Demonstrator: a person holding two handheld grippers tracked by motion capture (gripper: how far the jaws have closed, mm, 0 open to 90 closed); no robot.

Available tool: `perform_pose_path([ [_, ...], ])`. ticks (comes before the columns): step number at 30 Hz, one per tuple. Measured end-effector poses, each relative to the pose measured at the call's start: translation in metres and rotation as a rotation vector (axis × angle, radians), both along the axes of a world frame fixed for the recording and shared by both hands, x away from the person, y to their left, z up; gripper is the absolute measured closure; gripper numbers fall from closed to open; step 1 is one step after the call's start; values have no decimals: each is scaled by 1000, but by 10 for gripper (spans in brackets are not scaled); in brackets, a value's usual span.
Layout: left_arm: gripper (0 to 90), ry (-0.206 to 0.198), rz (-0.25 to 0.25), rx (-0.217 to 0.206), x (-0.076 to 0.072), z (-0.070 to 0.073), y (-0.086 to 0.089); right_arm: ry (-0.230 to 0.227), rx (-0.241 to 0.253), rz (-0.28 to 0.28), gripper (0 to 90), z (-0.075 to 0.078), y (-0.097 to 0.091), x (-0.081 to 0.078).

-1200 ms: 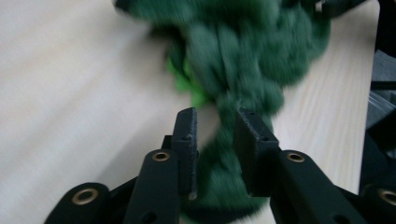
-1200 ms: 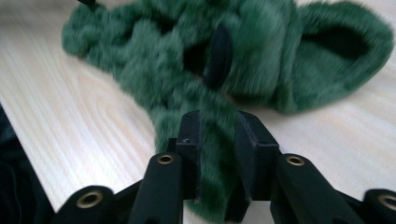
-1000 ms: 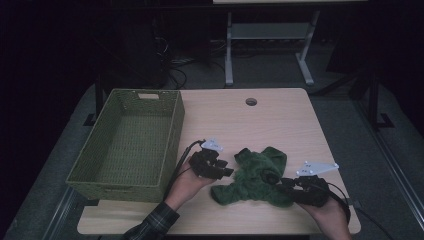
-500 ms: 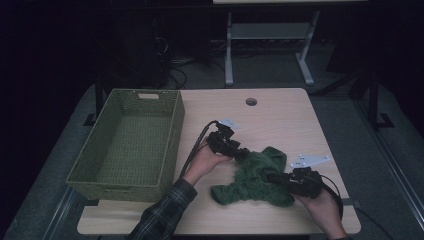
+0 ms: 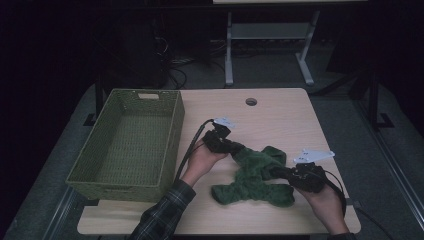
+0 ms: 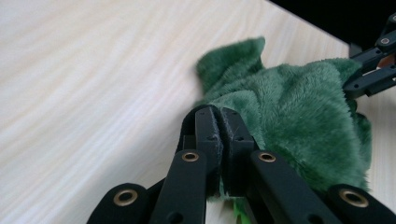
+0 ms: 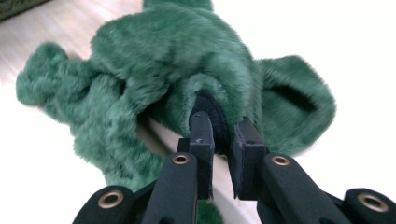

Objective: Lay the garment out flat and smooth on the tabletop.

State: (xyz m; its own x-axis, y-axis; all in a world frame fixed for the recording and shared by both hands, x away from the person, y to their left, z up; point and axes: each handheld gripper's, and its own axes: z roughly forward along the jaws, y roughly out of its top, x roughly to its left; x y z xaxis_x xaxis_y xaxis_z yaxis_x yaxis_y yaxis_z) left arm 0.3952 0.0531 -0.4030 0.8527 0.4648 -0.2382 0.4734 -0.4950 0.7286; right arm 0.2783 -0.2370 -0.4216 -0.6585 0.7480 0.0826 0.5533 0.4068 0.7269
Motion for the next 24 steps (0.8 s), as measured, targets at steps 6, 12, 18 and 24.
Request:
perform_pose_path([
  [6,873,-23,114,-43,-16,16,35,-68,-18,-9,807,17,3,12],
  [12,873,-20,148,-11,-41,8,48,-79,-33,-4,806,18,10,32],
  [18,872,66,141,45,-52,-25,49,20,-59,4,803,-8,18,52],
  [24,865,135,96,98,-59,-51,44,102,-83,24,794,-28,23,60],
])
